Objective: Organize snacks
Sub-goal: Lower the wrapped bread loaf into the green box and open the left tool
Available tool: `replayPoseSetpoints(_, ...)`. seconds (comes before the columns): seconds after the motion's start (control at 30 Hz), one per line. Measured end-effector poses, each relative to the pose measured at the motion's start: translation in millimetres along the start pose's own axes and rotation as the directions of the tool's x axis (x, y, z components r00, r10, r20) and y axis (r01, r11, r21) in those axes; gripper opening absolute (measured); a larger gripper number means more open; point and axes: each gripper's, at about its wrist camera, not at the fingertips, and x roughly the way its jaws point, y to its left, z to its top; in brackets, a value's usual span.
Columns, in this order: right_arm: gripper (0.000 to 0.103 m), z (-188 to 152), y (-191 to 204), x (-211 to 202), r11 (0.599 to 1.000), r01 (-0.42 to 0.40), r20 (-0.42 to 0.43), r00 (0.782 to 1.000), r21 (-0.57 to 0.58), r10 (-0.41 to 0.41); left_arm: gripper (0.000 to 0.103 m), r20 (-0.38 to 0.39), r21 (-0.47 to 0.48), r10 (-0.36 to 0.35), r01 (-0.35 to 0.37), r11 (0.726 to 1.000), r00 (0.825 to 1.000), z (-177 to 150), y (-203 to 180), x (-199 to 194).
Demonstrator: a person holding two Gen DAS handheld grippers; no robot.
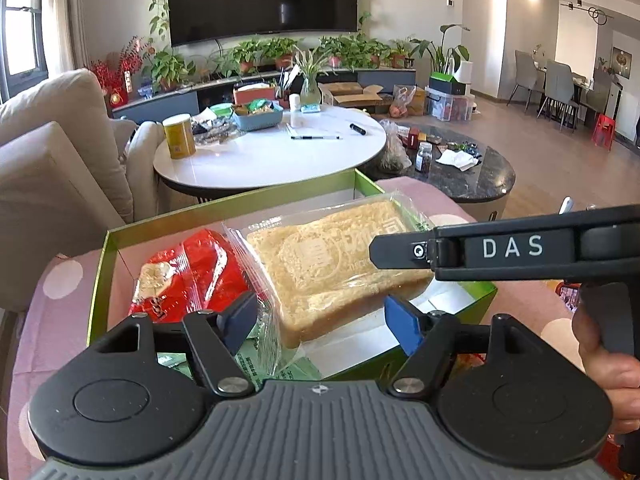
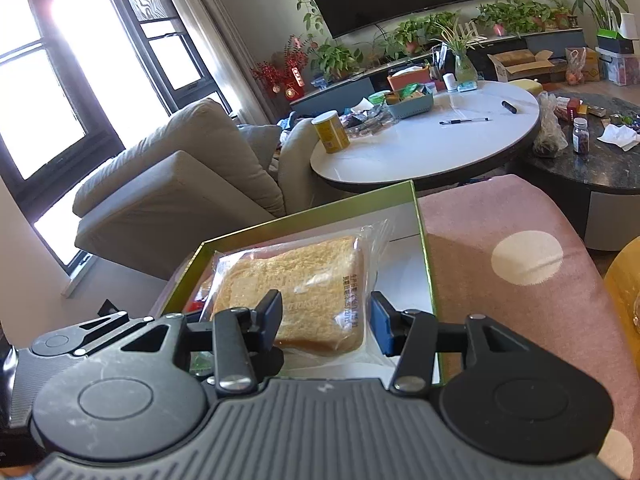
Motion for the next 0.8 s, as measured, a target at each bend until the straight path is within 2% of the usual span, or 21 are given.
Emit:
replayPoseSetpoints(0.23,0.049,-3.6,0.0,6.6,1.000,0.019,-0.022,1.000,-0.008,-0.020,0.069,-0.028,-0.005,-0.003,0.003,1.000,1.000,-4.7,-0.2,7.7)
replayPoseSetpoints(0.53,0.049,-7.2,-4.3,11.5,0.999,0.045,-0.046,0.998,0.002,-0.044,0.072,-0.027,-0.008,-0.010,0.010,1.000,1.000,-4.5,-2.9,10.6)
replayPoseSetpoints(0.8,0.049,-6.5,-6.0,12.0,0.998,0.069,-0.034,0.997,0.005,-0.069,0.076,-0.033,0.005,-0.005,0.005,1.000,0.999,-1.7,-6.0,20.1)
